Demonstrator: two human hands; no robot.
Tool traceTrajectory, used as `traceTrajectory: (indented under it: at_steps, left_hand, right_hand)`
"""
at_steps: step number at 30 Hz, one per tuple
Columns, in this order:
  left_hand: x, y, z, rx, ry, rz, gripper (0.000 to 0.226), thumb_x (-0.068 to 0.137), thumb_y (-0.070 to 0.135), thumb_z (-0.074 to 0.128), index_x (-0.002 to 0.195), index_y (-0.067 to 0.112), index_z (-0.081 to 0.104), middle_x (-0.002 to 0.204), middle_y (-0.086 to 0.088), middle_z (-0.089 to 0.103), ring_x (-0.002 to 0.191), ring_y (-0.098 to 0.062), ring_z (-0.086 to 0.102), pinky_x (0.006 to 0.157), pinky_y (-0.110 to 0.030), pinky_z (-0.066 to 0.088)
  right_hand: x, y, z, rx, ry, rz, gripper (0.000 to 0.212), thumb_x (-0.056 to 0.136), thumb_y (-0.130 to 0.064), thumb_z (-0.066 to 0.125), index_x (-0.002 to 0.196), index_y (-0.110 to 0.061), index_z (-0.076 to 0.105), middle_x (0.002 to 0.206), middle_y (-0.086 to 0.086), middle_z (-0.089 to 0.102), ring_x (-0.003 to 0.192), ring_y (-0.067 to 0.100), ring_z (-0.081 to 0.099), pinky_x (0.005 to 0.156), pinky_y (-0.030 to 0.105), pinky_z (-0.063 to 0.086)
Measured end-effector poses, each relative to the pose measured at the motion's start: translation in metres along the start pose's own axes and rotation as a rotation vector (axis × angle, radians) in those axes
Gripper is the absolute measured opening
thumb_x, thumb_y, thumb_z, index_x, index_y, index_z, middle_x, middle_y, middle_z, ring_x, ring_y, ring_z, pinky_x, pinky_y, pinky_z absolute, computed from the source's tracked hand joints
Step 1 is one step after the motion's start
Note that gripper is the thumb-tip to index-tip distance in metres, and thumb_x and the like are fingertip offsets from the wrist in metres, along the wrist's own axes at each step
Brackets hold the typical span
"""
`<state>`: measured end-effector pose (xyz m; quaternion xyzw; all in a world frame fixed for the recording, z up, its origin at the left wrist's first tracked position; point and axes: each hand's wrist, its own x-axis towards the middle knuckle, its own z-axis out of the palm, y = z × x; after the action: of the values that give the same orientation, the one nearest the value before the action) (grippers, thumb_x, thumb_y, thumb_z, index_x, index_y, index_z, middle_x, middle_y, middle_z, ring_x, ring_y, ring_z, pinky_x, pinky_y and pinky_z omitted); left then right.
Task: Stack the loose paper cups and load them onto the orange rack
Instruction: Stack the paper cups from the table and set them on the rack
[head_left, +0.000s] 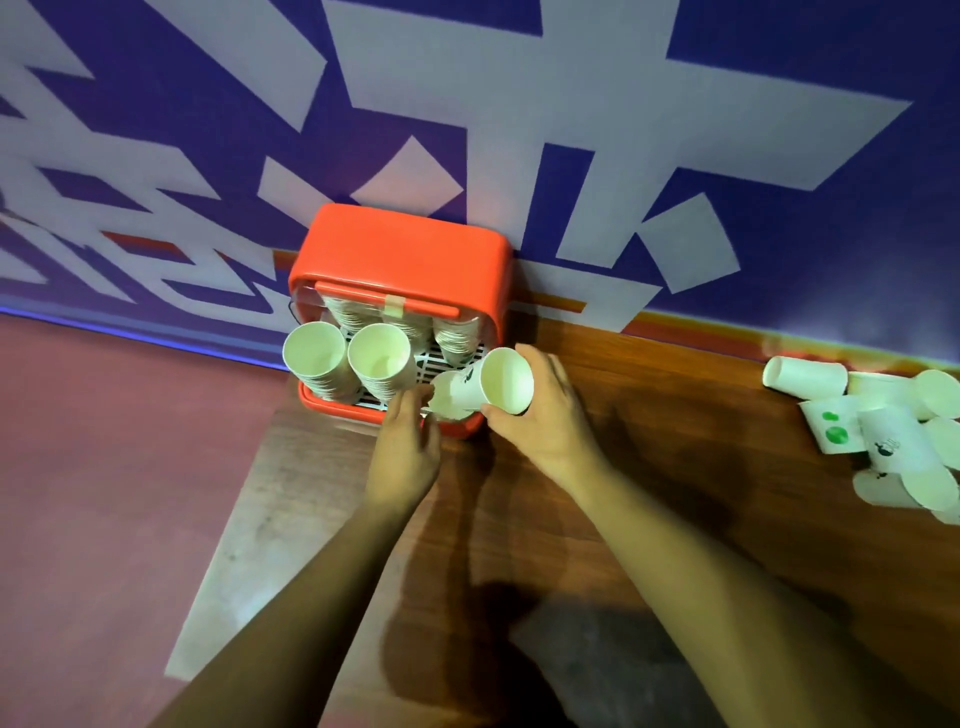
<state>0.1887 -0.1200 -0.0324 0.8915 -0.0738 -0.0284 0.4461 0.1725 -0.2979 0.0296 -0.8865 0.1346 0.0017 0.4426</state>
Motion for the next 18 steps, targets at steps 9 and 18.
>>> traceTrajectory:
  at_steps: [9, 18]
  left_hand:
    - [0.002, -0.019, -0.002, -0.269, -0.067, -0.268, 0.033, 0.103, 0.041, 0.041, 0.13, 0.031, 0.058, 0.129, 0.014, 0.063, 0.123, -0.004, 0.054, 0.103, -0.03, 0.041]
    - [0.019, -0.035, 0.009, -0.444, -0.137, -0.449, 0.042, 0.091, 0.061, 0.045, 0.119, 0.038, 0.066, 0.12, 0.014, 0.069, 0.118, -0.009, 0.061, 0.106, -0.043, 0.045]
  right_hand:
    - [0.019, 0.001, 0.048, -0.262, -0.189, -0.074, 0.082, 0.074, -0.029, 0.081, 0.143, -0.015, 0.038, 0.144, 0.001, 0.041, 0.129, 0.026, 0.045, 0.103, 0.036, 0.041]
    - [0.037, 0.019, 0.076, -0.36, -0.244, 0.021, 0.081, 0.078, -0.027, 0.078, 0.145, -0.016, 0.034, 0.14, 0.01, 0.049, 0.129, 0.029, 0.044, 0.104, 0.038, 0.04]
